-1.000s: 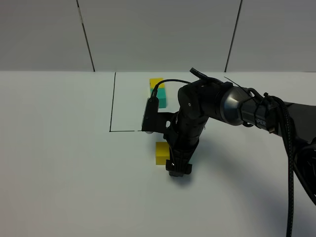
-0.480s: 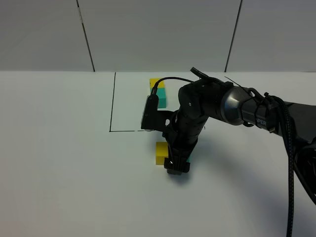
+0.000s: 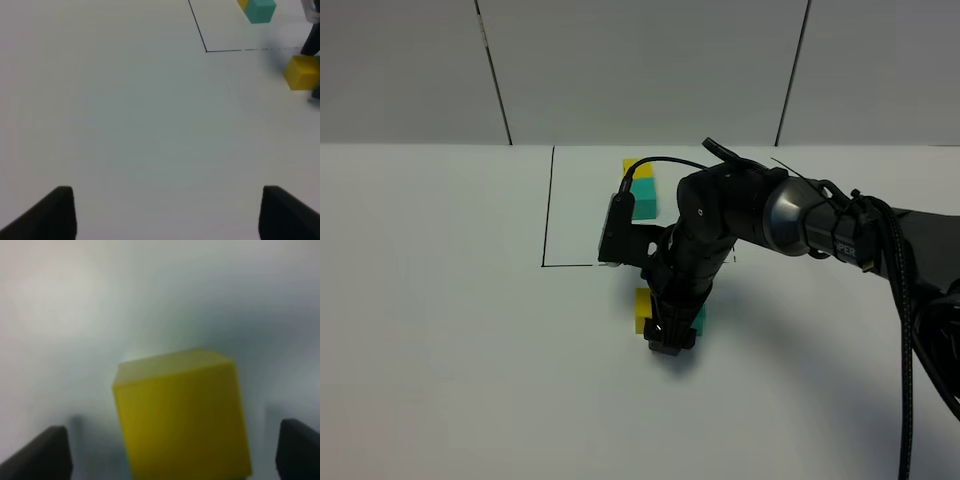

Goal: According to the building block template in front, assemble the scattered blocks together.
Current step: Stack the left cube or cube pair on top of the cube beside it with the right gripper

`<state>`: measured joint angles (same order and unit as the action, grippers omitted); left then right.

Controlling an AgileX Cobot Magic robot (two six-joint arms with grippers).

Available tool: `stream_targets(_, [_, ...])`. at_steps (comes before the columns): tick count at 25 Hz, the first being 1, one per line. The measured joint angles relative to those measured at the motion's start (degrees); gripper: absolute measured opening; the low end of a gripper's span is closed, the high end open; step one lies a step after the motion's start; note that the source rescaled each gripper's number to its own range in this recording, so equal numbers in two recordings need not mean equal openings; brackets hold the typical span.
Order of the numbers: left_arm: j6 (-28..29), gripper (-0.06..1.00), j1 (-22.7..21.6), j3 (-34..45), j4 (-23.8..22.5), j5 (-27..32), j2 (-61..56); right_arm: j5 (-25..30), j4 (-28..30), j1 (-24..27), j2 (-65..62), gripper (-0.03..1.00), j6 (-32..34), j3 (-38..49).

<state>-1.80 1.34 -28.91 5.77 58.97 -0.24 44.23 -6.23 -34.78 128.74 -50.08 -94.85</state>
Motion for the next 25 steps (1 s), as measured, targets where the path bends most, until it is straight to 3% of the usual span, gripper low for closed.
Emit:
stream_targets(15, [0.1, 0.87, 0.0, 0.0, 0.0, 0.0, 0.0, 1.3, -1.1, -0.2, 2.4, 0.18, 0.0, -0.6])
stream_targets(25, [0.1, 0.87, 0.0, 0.0, 0.0, 0.0, 0.0, 1.3, -1.1, -0.3, 2.4, 0.17, 0.0, -0.6])
